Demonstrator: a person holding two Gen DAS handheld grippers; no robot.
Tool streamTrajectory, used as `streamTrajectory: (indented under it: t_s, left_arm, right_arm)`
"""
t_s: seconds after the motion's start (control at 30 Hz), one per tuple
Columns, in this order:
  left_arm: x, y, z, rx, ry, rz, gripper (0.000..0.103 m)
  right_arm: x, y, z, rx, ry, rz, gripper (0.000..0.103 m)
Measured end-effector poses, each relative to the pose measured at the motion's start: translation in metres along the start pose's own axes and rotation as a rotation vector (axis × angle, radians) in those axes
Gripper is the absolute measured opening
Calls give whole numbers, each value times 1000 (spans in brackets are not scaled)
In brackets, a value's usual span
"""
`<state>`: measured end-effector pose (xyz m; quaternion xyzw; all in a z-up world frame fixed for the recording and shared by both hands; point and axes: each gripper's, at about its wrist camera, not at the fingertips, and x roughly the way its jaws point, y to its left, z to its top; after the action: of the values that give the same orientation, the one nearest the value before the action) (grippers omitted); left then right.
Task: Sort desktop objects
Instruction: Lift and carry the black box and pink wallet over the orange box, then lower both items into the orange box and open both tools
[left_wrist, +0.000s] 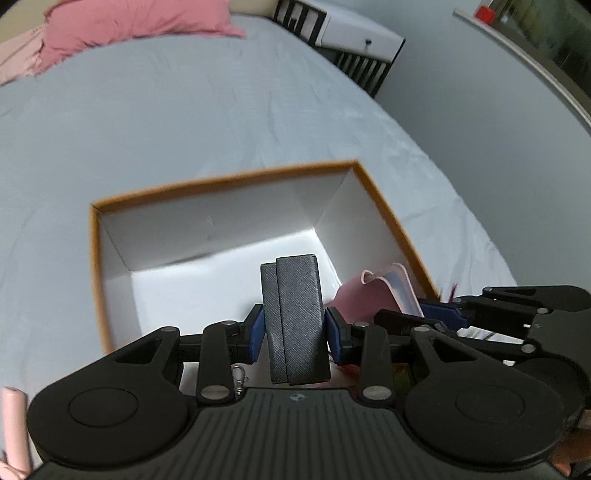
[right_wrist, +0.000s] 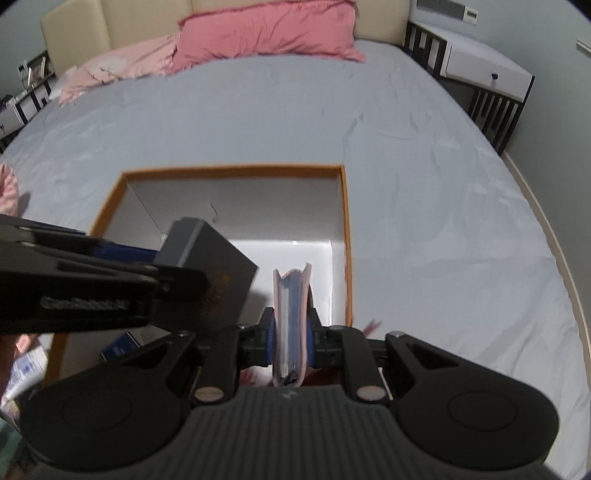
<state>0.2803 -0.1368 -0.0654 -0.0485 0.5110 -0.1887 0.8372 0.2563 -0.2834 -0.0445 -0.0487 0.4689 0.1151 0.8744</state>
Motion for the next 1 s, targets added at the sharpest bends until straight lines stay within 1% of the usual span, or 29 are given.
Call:
streamTrajectory:
  t_s: [0.07, 0.23, 0.4, 0.57, 0.63, 0.7, 0.83, 0.9, 1.0]
  left_arm:
    - [10, 0, -2, -3, 14, 10, 39]
    - [21, 3, -5, -33, 32, -1, 39]
    - [26, 6, -7, -60, 35, -6, 39]
    - [32, 5, -9, -83, 34, -9, 39]
    - [33, 3, -10, -78, 36, -1, 39]
    - [34, -2, -11, -73, 43, 1, 39]
    - [37, -9, -12, -93, 59, -22, 39]
    - [38, -13, -12, -99, 58, -20, 39]
    - [39, -15, -12, -125, 62, -27, 39]
  right_arm:
    - [6, -3, 0, 19, 18, -1, 17]
    - [9, -8, 0, 41, 39, 6, 17]
    - [11, -4, 6, 53, 68, -24, 18]
    - [6, -8, 6, 96, 69, -3, 19]
    - [1, -9, 6, 109, 57, 0, 20]
    - [-9, -9, 7, 115, 22, -13, 25]
    - [-26, -15, 10, 141, -40, -10, 25]
    - [-31, -18, 10, 149, -62, -30, 26]
    - [-31, -26, 7, 170, -69, -50, 27]
